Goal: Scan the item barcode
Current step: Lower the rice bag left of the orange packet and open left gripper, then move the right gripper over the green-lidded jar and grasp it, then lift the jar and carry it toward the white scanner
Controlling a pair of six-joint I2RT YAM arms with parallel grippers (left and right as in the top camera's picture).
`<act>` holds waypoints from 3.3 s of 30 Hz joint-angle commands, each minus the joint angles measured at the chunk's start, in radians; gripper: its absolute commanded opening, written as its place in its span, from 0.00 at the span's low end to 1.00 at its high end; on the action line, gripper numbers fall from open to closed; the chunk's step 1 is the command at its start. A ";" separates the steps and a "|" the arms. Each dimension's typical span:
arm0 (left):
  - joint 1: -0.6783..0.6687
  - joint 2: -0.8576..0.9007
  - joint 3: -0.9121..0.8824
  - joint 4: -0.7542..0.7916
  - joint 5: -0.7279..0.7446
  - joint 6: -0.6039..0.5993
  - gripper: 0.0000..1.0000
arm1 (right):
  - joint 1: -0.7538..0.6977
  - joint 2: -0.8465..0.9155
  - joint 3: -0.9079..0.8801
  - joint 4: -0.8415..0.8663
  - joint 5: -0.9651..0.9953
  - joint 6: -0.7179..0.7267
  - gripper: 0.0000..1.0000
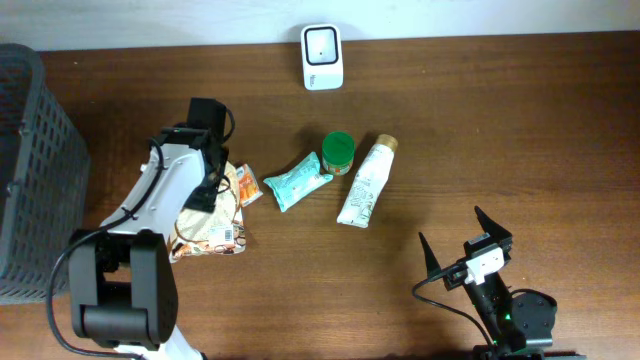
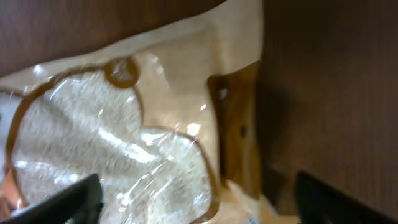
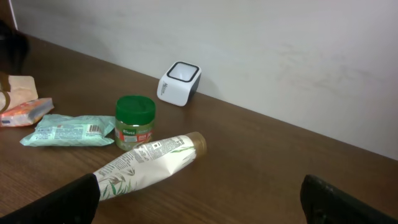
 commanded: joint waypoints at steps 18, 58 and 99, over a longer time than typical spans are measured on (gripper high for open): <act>-0.026 -0.195 0.179 -0.138 0.407 1.030 0.99 | 0.003 -0.005 -0.007 0.013 0.006 -0.009 0.98; 0.069 -0.193 0.179 -0.105 0.327 1.026 0.99 | 0.248 1.793 1.945 -1.159 0.002 0.089 0.98; 0.171 -0.193 0.179 -0.081 0.117 1.221 0.99 | 0.464 2.224 1.942 -0.953 0.276 -0.131 0.85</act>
